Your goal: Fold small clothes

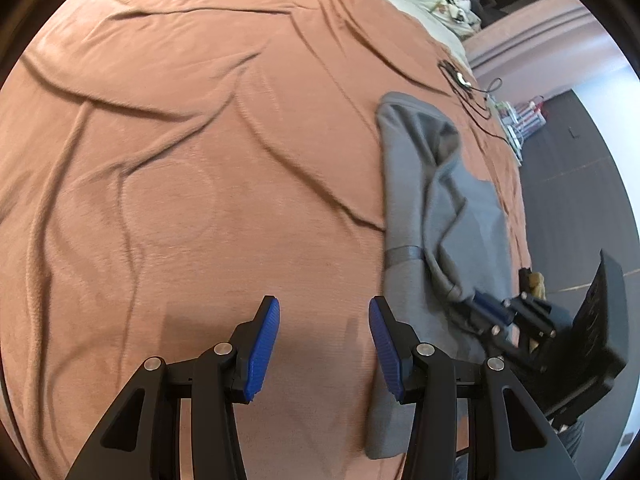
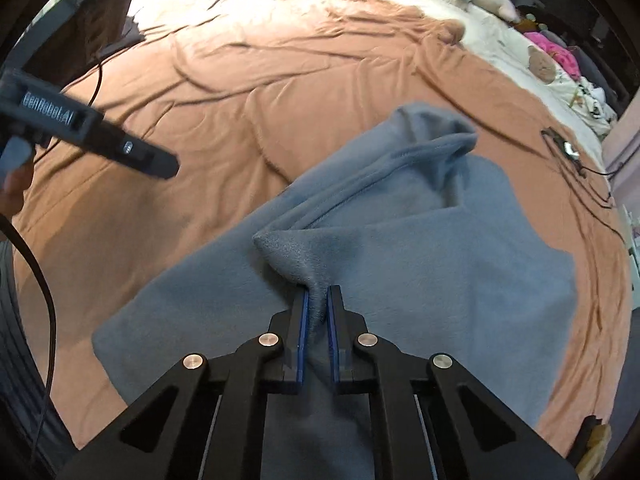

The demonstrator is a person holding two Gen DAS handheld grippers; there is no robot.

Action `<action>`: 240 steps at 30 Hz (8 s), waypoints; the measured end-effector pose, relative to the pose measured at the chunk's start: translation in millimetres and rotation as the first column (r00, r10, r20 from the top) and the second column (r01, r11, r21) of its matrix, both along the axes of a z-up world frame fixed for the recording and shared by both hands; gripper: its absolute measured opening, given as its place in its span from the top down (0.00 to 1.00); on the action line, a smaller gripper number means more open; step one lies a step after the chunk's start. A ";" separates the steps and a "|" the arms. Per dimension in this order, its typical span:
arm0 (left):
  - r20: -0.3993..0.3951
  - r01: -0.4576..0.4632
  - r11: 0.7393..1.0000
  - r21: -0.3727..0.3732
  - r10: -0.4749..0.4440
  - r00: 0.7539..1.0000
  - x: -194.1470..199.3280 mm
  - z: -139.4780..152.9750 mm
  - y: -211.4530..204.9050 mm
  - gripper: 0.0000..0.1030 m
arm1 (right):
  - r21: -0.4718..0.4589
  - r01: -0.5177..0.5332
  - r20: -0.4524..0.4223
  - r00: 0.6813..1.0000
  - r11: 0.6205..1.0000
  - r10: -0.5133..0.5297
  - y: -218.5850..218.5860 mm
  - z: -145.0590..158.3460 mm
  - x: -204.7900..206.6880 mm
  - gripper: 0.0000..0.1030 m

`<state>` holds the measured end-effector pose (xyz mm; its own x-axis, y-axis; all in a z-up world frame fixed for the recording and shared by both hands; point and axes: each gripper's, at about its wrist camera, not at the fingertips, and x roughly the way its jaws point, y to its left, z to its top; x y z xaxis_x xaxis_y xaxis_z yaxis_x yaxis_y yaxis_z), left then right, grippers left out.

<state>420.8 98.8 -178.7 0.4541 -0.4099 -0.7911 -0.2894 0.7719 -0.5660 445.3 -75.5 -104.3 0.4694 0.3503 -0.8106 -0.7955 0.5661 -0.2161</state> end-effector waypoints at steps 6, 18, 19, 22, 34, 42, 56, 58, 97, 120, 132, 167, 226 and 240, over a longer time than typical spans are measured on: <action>0.020 0.043 0.999 0.012 -0.043 0.999 11.5 7.4 -18.9 0.53 | 0.144 0.082 -0.006 0.997 0.986 -0.082 -36.2 29.3 17.3 0.96; 0.028 0.088 0.996 0.024 -0.089 0.996 28.5 3.8 -39.7 0.52 | 0.338 0.333 -0.050 0.941 0.880 -0.336 -128.0 53.2 58.6 0.97; 0.025 0.094 0.995 0.022 -0.095 0.995 29.8 2.0 -41.4 0.52 | 0.348 0.349 -0.060 0.935 0.870 -0.351 -133.1 51.9 59.7 0.97; 0.013 0.103 0.994 0.022 -0.104 0.995 32.3 -2.3 -44.9 0.53 | 0.374 0.412 -0.112 0.909 0.831 -0.401 -148.4 44.7 72.1 0.97; -0.001 0.138 0.990 0.014 -0.138 0.990 30.5 -12.9 -60.1 0.53 | 0.309 0.629 -0.294 0.776 0.713 -0.558 -181.2 -1.7 108.0 0.97; 0.007 0.148 0.989 -0.003 -0.147 0.989 22.6 -13.3 -69.9 0.53 | 0.405 0.591 -0.395 0.801 0.698 -0.450 -203.1 22.6 89.1 0.65; 0.001 0.153 0.988 -0.010 -0.153 0.988 4.8 -18.1 -82.9 0.53 | 0.447 0.513 -0.456 0.835 0.733 -0.307 -222.9 8.9 63.0 0.61; 0.006 0.151 0.988 -0.019 -0.151 0.989 2.4 -18.8 -83.4 0.53 | 0.432 0.534 -0.476 0.819 0.726 -0.319 -224.9 2.7 65.2 0.61; -0.006 0.139 0.982 -0.129 -0.141 0.990 -40.9 -28.8 -81.9 0.63 | 0.454 0.634 -0.492 0.764 0.626 -0.417 -282.1 4.1 26.0 0.42; 0.036 0.067 0.957 -0.283 -0.059 0.998 -42.0 -42.4 -70.0 0.62 | 0.497 0.636 -0.618 0.737 0.590 -0.274 -300.1 -50.6 15.7 0.30; 0.063 0.060 0.960 -0.272 -0.045 0.997 -51.2 -24.1 -64.1 0.89 | 0.466 0.617 -0.581 0.754 0.634 -0.307 -292.7 -38.8 9.7 0.84; 0.114 0.074 0.978 -0.193 -0.053 0.992 -148.0 14.1 -32.7 0.90 | 0.497 0.554 -0.552 0.796 0.668 -0.249 -254.5 -23.7 -85.2 0.86; 0.033 0.109 0.986 -0.125 -0.106 0.994 53.3 -27.8 -4.7 0.58 | 0.483 0.619 -0.644 0.730 0.619 -0.227 -224.4 -60.8 91.7 0.51; 0.017 0.095 0.990 -0.102 -0.094 0.995 102.2 -27.9 -11.9 0.84 | 0.456 0.656 -0.673 0.696 0.601 -0.249 -221.7 -69.9 115.8 0.86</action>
<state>523.0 86.9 -206.6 0.4189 -0.5299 -0.7374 -0.2101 0.7335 -0.6464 561.1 -297.2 -174.1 0.3203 0.7093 -0.6280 -0.2455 0.7024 0.6681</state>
